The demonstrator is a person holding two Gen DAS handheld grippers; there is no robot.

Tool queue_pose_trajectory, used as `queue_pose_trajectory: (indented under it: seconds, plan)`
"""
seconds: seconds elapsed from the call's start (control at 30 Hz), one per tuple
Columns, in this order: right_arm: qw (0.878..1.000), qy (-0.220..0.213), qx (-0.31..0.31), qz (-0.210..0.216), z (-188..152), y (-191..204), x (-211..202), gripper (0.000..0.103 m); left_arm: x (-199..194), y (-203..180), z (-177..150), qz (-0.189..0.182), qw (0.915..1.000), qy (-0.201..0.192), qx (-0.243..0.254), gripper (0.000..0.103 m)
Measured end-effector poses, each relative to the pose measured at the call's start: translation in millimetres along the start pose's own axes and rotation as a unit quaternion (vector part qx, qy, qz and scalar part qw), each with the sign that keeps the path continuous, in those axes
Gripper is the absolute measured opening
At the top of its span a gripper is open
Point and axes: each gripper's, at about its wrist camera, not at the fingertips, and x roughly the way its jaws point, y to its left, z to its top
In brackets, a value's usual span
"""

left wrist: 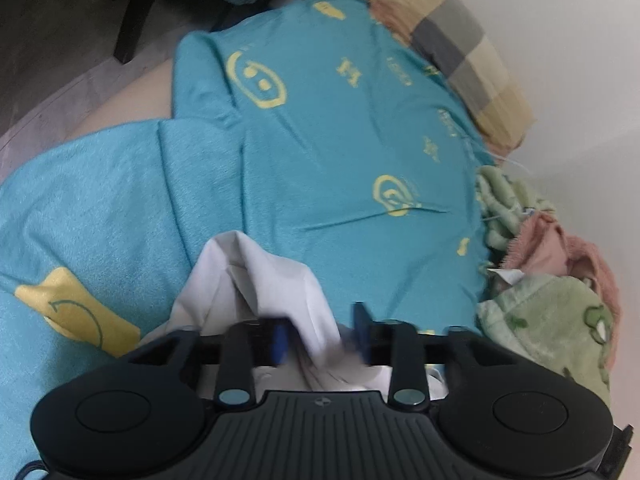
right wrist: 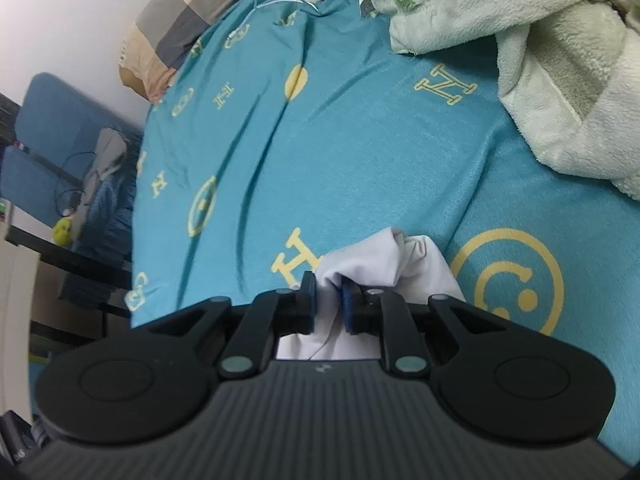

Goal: Fold clothes

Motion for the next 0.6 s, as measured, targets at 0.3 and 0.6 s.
queue_pose_trajectory:
  seconds: [0.3, 0.6]
  plan:
    - [0.994, -0.012, 0.041, 0.103, -34, -4, -78, 0.075, -85, -10, -55, -0.035, 0.9993, 0.001, -0.01, 0.088]
    - [0.961, 0.121, 0.196, 0.152, -98, -32, -74, 0.079, -57, 40, -98, -0.056, 0.98, 0.097, -0.165, 0.089]
